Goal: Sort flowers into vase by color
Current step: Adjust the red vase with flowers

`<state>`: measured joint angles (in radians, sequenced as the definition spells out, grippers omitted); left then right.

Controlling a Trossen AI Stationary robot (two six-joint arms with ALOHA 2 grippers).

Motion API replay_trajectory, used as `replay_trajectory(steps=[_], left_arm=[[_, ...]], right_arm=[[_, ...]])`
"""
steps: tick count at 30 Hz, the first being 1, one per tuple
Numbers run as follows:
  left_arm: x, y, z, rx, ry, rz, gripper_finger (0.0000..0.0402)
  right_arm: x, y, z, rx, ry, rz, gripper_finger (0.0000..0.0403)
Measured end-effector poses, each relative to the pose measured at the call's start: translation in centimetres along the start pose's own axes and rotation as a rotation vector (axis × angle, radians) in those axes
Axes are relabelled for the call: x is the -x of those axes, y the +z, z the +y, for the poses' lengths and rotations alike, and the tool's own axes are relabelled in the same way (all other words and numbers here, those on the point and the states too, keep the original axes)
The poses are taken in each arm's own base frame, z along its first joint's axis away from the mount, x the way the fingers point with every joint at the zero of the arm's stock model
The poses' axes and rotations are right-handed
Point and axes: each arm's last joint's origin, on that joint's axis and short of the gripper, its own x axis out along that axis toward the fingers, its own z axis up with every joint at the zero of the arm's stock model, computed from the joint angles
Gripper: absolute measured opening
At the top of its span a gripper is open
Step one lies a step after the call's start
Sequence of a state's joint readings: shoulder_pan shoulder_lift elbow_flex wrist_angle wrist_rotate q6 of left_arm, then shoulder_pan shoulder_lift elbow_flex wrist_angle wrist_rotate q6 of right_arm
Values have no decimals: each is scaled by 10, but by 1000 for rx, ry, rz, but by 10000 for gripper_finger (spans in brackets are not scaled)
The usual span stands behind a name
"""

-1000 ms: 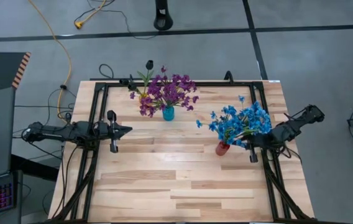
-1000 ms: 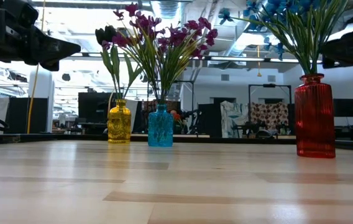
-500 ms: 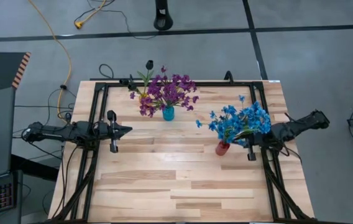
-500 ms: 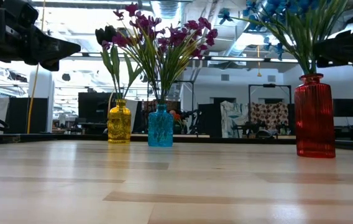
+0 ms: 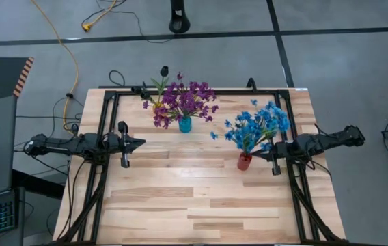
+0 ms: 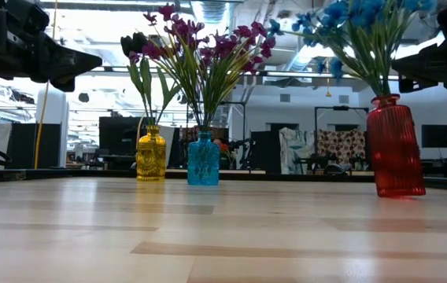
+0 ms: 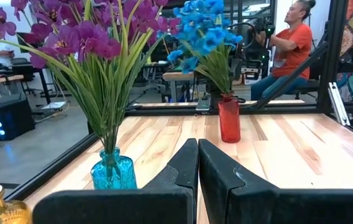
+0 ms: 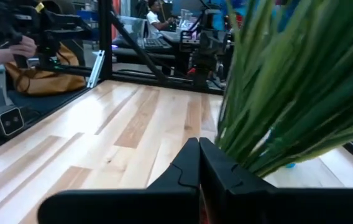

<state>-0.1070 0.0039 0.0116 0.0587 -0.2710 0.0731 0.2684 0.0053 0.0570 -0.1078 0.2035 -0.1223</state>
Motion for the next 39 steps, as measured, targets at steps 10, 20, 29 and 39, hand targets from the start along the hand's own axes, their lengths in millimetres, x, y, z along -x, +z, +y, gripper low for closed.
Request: replay_trajectory(steps=[10, 20, 29, 39], left_arm=[[0, 0, 0, 4, -3, 0, 0], [0, 0, 0, 11, -3, 0, 0], [0, 0, 0, 17, -3, 0, 0], [0, 0, 0, 17, -3, 0, 0]], right_arm=[[1, -1, 3, -55, 99, 26, 31], [9, -1, 1, -166, 99, 191, 32], [10, -4, -1, -147, 28, 227, 31], [10, -3, -7, -103, -151, 218, 31]])
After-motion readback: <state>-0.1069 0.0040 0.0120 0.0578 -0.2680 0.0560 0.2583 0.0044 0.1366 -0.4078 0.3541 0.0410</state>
